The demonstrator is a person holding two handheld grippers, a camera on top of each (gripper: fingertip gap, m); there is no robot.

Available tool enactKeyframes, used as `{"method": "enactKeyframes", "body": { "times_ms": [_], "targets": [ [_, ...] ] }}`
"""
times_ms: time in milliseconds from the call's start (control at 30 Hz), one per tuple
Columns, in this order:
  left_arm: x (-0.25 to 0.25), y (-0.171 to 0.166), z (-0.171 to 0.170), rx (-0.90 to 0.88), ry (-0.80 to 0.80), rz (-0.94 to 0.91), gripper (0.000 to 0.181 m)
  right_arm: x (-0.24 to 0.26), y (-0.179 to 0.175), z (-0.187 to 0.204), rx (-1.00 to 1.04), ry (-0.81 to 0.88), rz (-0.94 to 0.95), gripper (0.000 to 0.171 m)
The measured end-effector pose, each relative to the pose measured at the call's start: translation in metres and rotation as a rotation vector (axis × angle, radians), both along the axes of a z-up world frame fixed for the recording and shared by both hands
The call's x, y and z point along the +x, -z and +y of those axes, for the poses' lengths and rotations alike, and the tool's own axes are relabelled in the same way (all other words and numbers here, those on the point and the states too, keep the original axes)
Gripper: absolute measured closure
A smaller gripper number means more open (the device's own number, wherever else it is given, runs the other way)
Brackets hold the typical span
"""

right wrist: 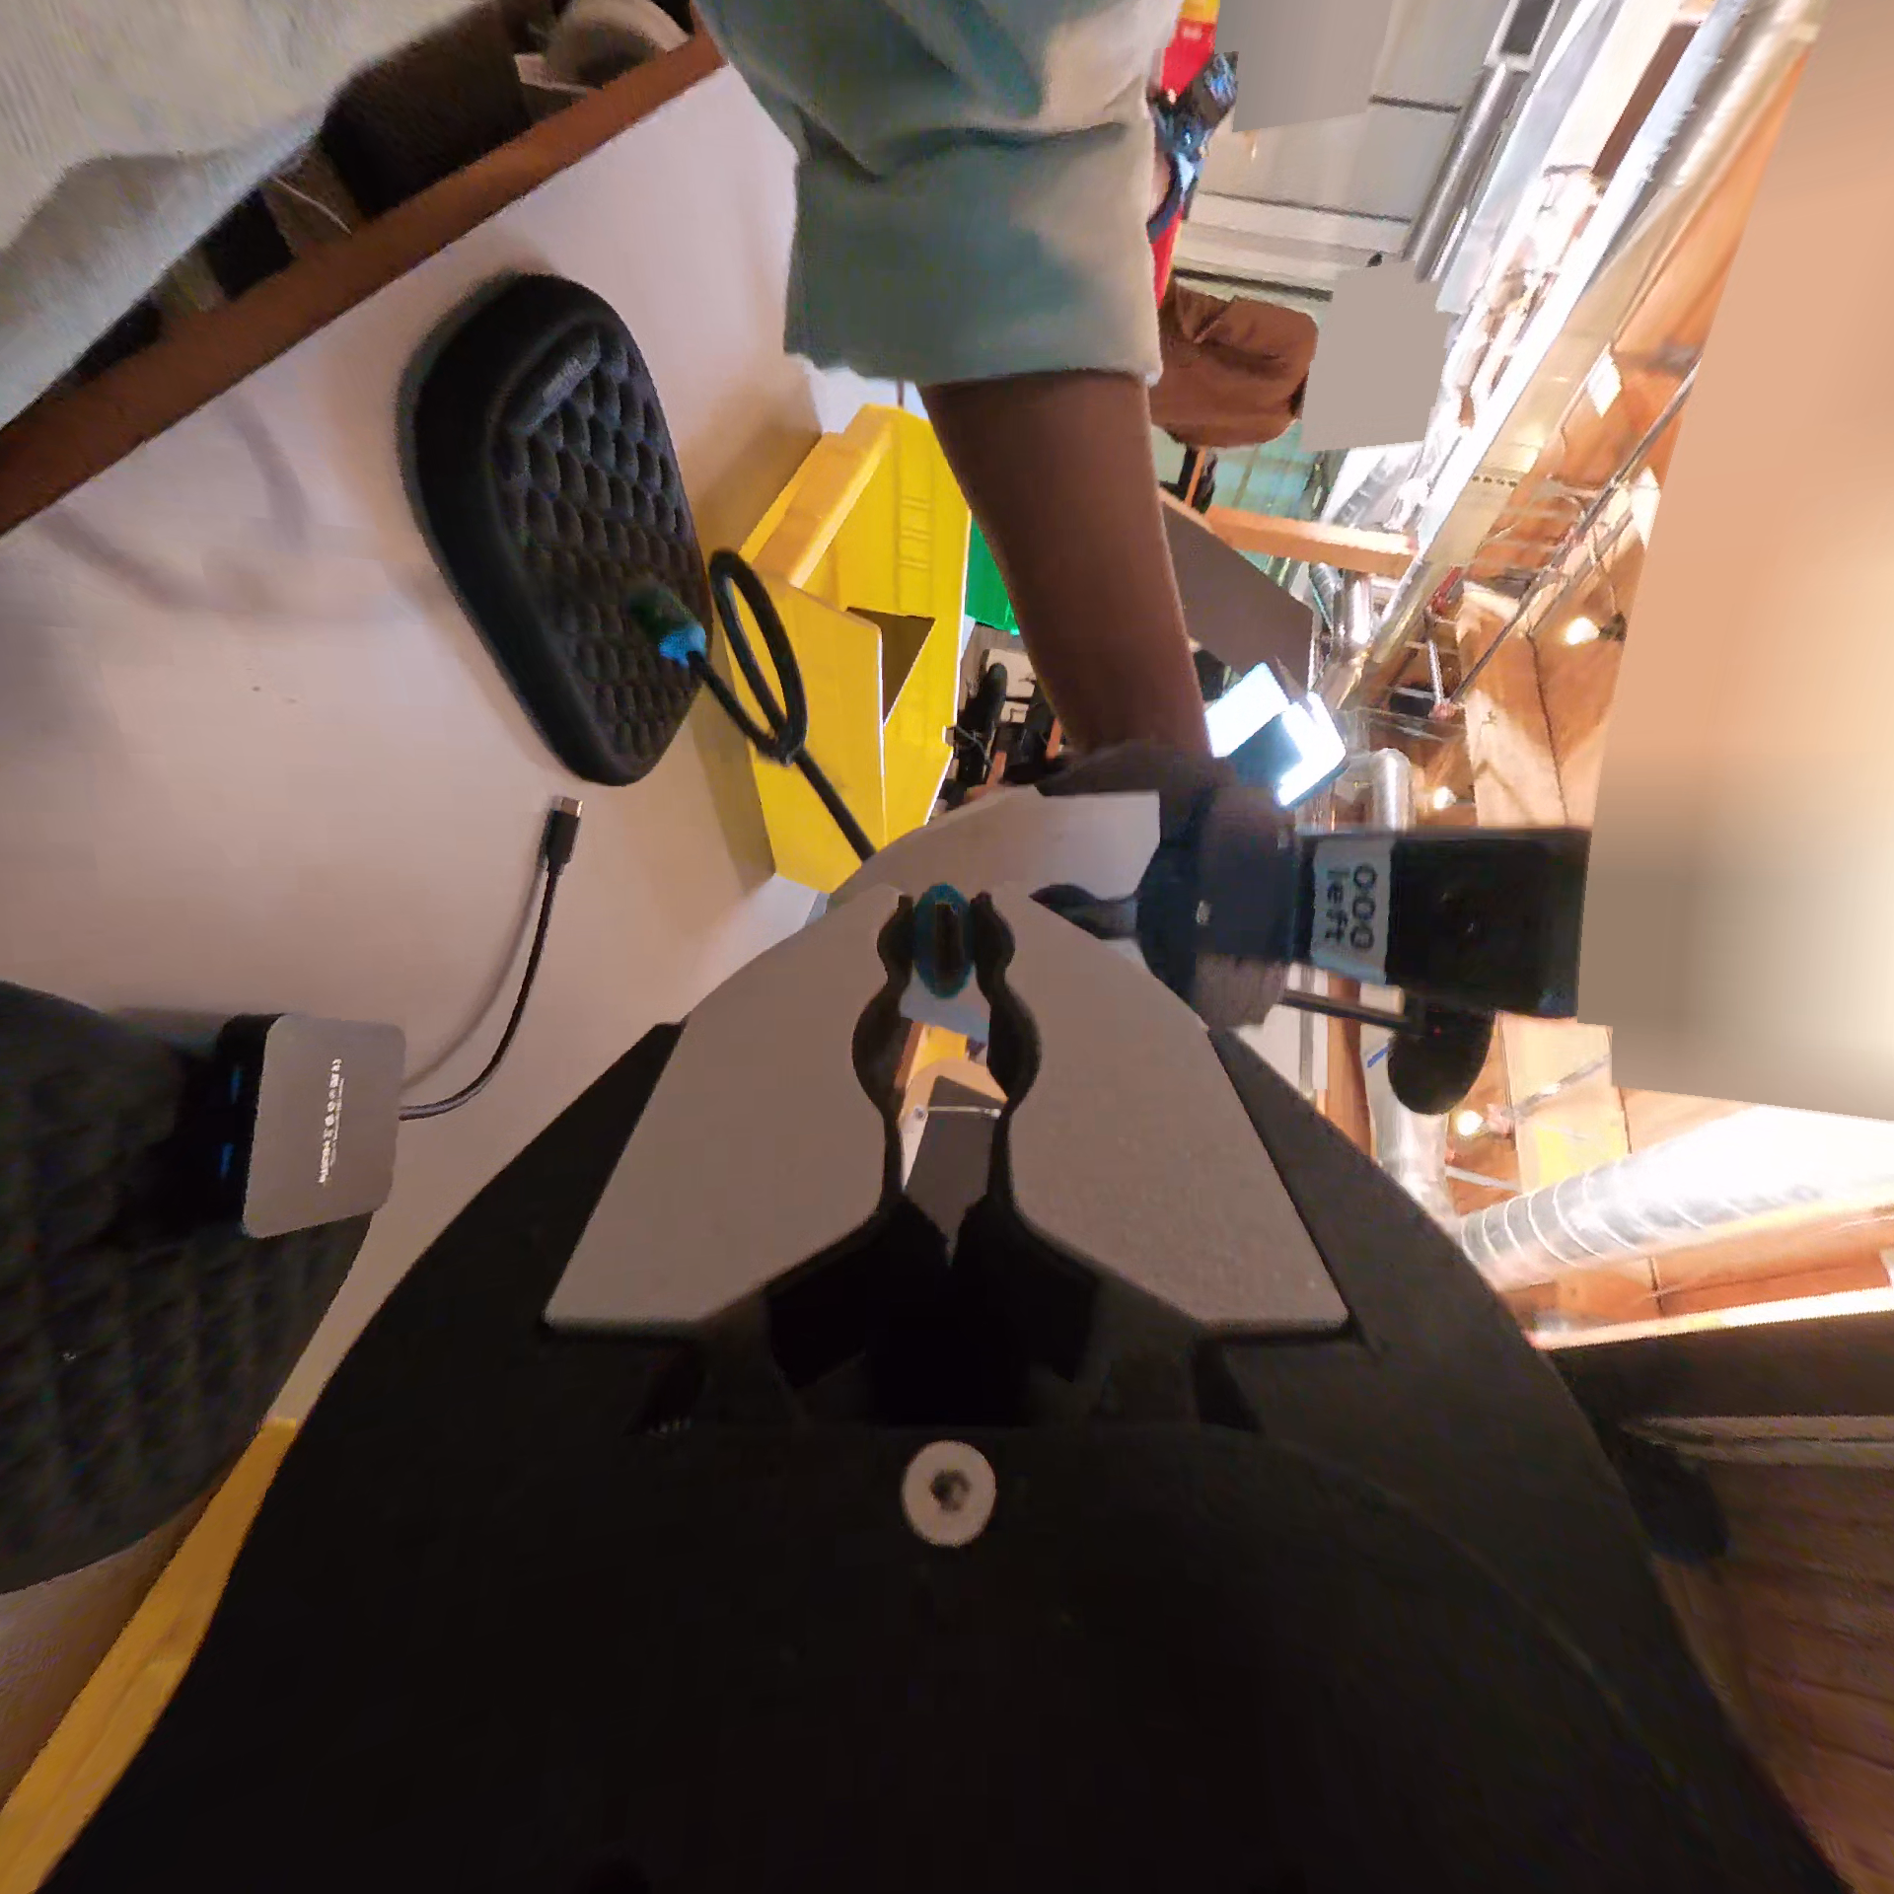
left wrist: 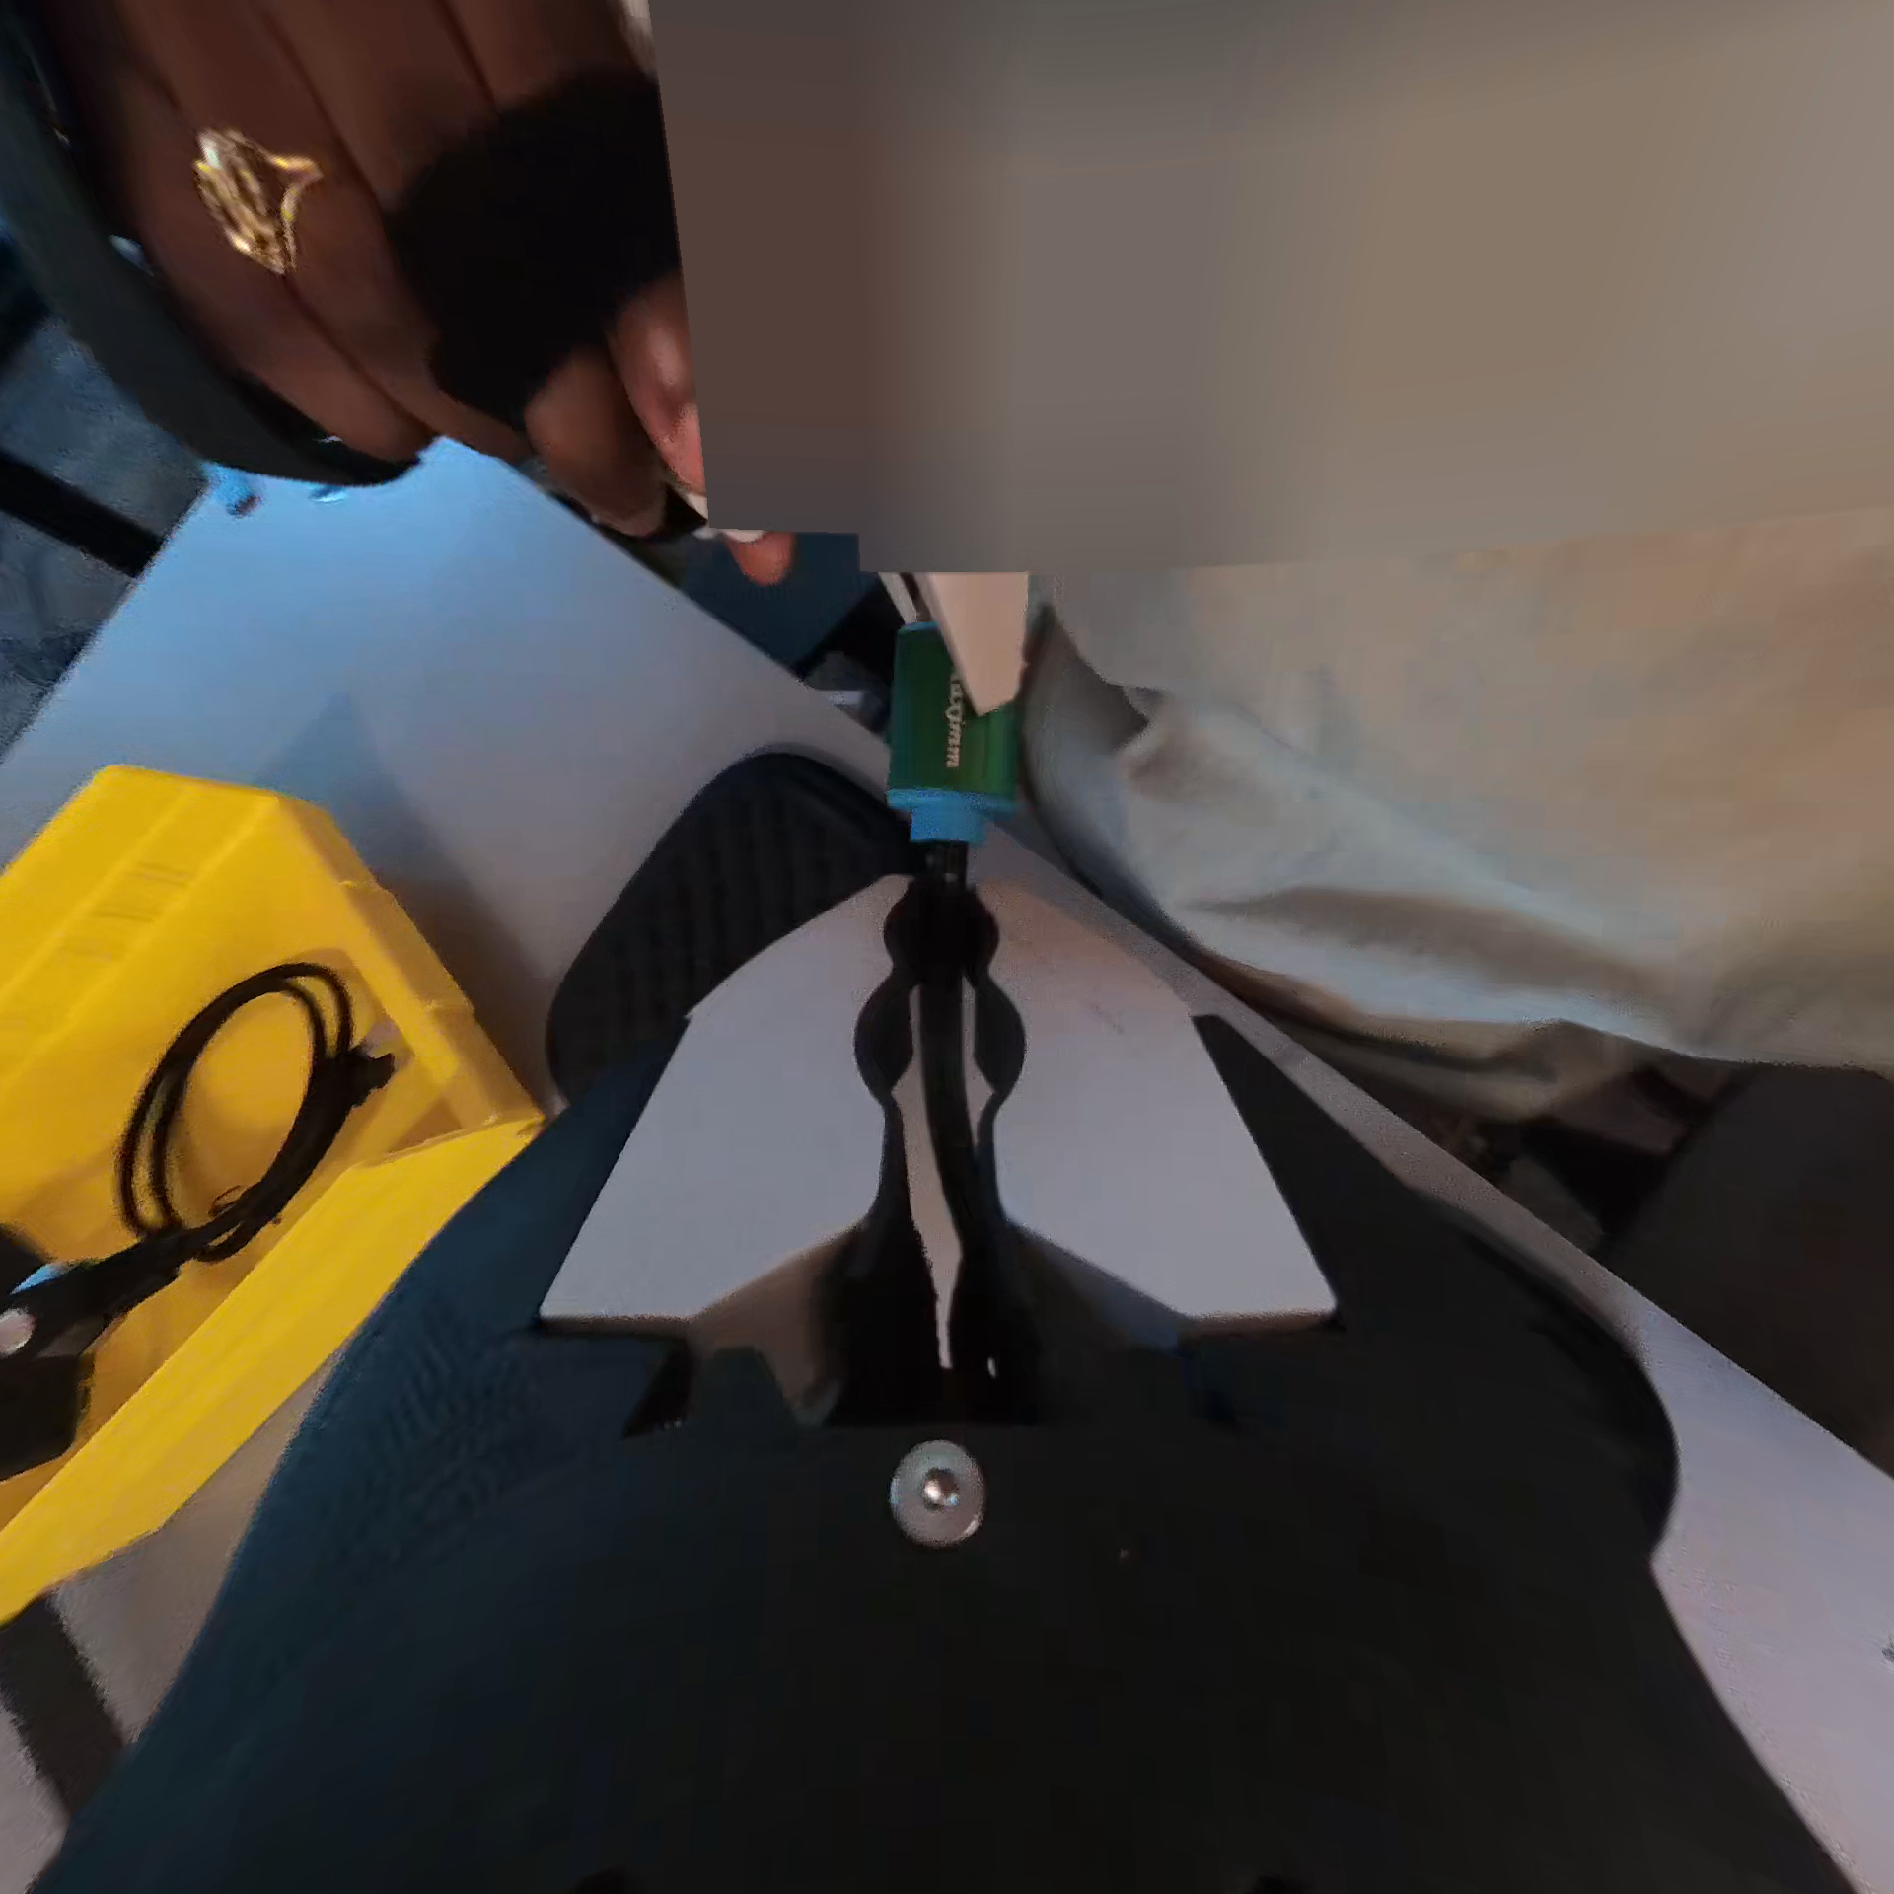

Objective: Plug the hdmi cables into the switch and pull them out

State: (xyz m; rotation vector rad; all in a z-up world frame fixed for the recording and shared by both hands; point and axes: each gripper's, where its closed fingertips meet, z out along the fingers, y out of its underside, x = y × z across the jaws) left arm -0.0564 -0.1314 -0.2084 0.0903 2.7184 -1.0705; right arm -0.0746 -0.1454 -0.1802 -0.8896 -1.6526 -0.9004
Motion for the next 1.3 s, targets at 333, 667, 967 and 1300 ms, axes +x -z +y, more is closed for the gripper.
{"method": "enactKeyframes", "body": {
  "times_ms": [333,667,967,1300],
  "targets": [
    [0.020,0.032,0.080,0.240,-0.887,-0.206,0.175,0.045,0.023,0.041,-0.446,0.022,1.089,0.149],
    [0.006,0.077,0.069,-0.069,-0.927,-0.106,0.176,0.028,0.067,0.069,-0.686,0.023,1.161,0.133],
    [0.006,0.085,0.063,-0.044,-0.909,-0.117,0.175,0.028,0.084,0.068,-0.759,0.006,1.106,0.139],
    [0.008,0.086,0.058,-0.038,-0.894,-0.129,0.175,0.029,0.088,0.060,-0.751,-0.037,1.045,0.150]
  ]
}}
